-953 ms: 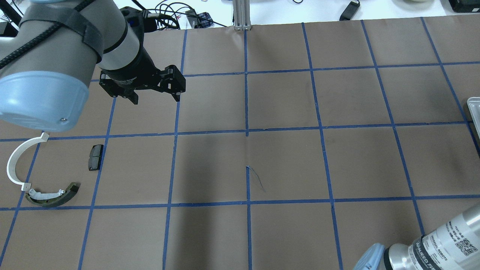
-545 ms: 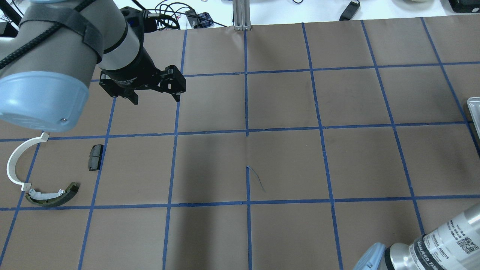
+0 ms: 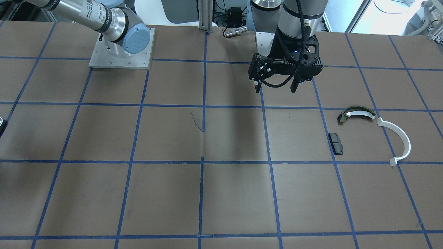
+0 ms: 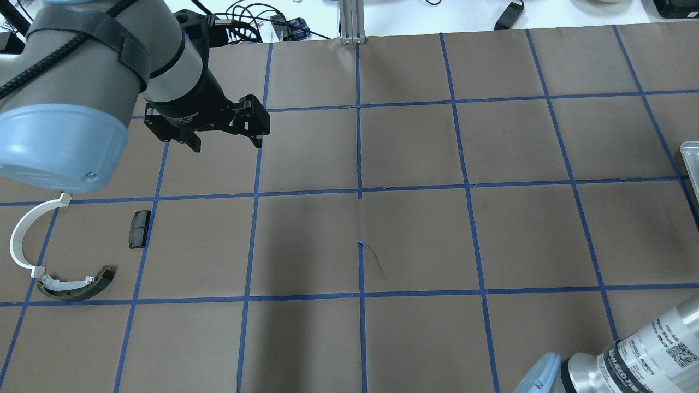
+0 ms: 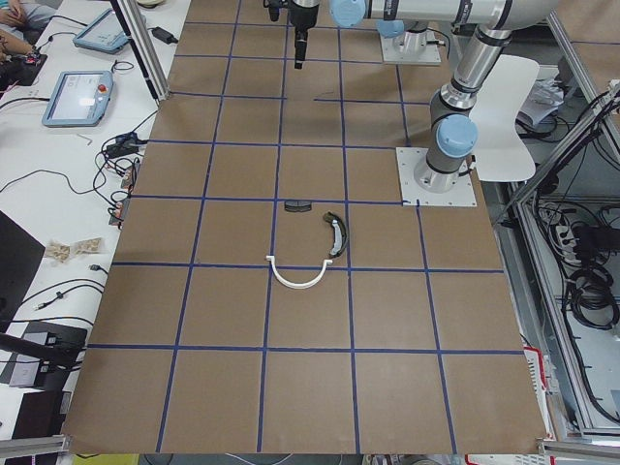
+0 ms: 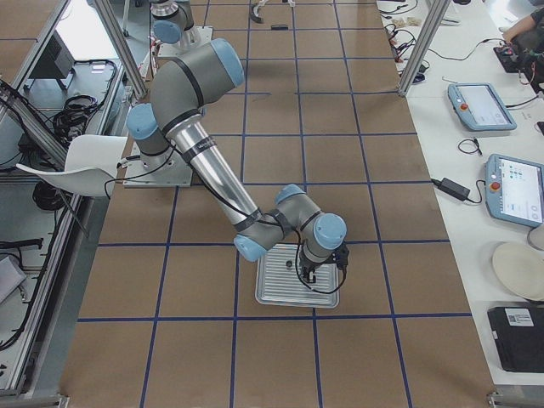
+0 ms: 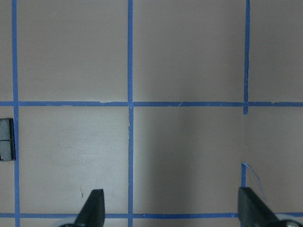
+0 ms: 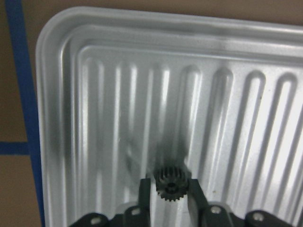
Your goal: Place bearing gear from tray to pile
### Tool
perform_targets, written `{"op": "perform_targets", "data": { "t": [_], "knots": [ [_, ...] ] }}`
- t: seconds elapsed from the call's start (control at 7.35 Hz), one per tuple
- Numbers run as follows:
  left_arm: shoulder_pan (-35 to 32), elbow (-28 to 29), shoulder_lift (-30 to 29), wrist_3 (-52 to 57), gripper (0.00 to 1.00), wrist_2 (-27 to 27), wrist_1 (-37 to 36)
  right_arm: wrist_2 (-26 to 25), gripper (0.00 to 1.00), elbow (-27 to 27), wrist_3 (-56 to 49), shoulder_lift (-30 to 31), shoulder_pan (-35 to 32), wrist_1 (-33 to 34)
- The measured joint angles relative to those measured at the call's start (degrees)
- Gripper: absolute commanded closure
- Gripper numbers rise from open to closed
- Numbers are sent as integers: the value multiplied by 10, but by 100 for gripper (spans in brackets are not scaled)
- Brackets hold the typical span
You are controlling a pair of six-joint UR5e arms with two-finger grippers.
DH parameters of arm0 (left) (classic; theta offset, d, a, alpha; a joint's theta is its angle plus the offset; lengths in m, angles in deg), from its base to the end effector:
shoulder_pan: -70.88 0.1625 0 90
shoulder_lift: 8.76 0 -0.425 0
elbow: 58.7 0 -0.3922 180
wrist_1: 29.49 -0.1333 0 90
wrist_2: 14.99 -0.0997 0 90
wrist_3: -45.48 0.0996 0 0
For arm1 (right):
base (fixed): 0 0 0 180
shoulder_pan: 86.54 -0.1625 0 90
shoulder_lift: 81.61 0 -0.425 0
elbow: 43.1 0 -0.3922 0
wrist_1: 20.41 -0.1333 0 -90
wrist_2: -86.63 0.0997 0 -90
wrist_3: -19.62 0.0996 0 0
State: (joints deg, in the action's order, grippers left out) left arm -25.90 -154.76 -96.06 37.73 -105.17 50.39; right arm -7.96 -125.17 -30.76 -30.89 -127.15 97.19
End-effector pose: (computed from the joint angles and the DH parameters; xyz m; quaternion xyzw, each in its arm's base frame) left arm -0.1890 -0.4632 0.4769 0.0085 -0.9982 0.0587 0.0059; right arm -0.4476 -0.5488 0.1818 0.0099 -0.9986 -0.0517 0.0008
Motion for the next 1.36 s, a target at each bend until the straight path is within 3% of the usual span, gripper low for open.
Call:
{"op": "perform_targets", "data": {
  "t": [0.54, 0.95, 1.36],
  "knots": [
    [0, 0, 0, 0, 0, 0, 0, -10, 100, 4, 1, 9, 0, -11],
    [0, 0, 1, 0, 0, 0, 1, -4, 100, 5, 18, 64, -16, -90],
    [0, 0, 1, 0, 0, 0, 1, 21, 100, -3, 101, 104, -74, -161]
  ]
}}
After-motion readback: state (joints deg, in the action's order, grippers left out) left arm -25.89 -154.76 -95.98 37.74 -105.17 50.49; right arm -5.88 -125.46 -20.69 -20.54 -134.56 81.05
